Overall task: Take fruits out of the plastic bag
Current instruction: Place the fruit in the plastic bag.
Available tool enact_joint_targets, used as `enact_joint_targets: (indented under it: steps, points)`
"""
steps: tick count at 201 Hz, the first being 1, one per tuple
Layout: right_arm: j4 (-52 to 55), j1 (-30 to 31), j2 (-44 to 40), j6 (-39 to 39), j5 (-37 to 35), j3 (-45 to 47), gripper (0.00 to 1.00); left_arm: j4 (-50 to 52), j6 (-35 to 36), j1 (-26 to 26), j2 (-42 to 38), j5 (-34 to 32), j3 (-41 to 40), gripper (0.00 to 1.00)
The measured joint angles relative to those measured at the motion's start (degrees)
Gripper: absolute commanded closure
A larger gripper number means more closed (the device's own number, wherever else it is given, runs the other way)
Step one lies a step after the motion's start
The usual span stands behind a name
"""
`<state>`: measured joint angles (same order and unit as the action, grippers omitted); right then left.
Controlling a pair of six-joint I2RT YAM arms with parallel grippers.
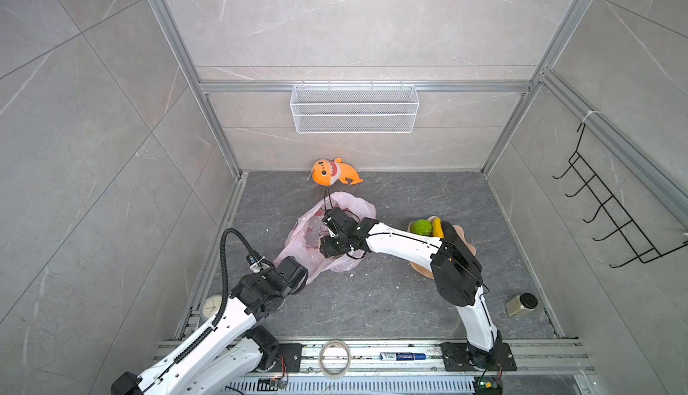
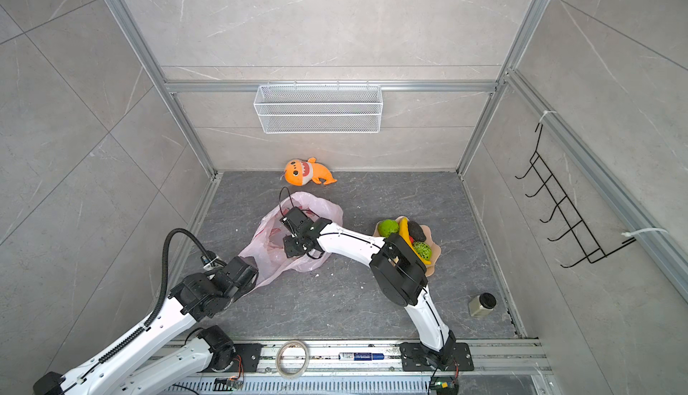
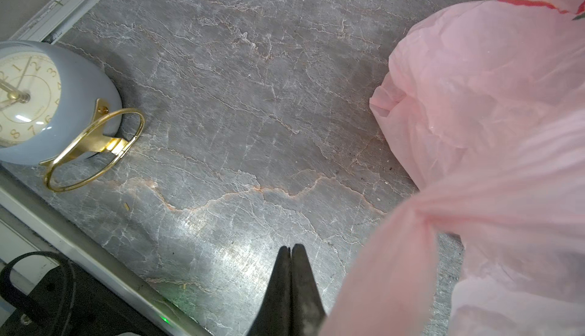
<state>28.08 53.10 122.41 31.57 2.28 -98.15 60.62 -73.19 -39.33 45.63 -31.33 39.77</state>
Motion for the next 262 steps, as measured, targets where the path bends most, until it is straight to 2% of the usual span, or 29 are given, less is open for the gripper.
enact_joint_targets:
  steps: [68, 125, 190, 262]
  points:
    - [1.16, -0.31, 2.89, 0.52, -2.10, -1.46, 0.53, -4.00, 3.50, 0.00, -0.20, 2.03, 0.50, 1.00]
    - [2.64, -0.31, 3.08, -0.28, -2.03, -1.66, 0.48, -8.04, 8.13, 0.00, 3.91, 3.93, 4.48, 1.00]
    - [5.35, -0.31, 3.08, -0.74, -1.88, -4.50, 0.33, -9.25, 8.96, 0.00, 4.04, 6.51, 1.11, 1.00]
    - [7.67, -0.31, 3.93, -0.92, -1.90, -9.25, 0.30, -9.16, 10.45, 0.00, 0.76, 7.69, -1.25, 1.00]
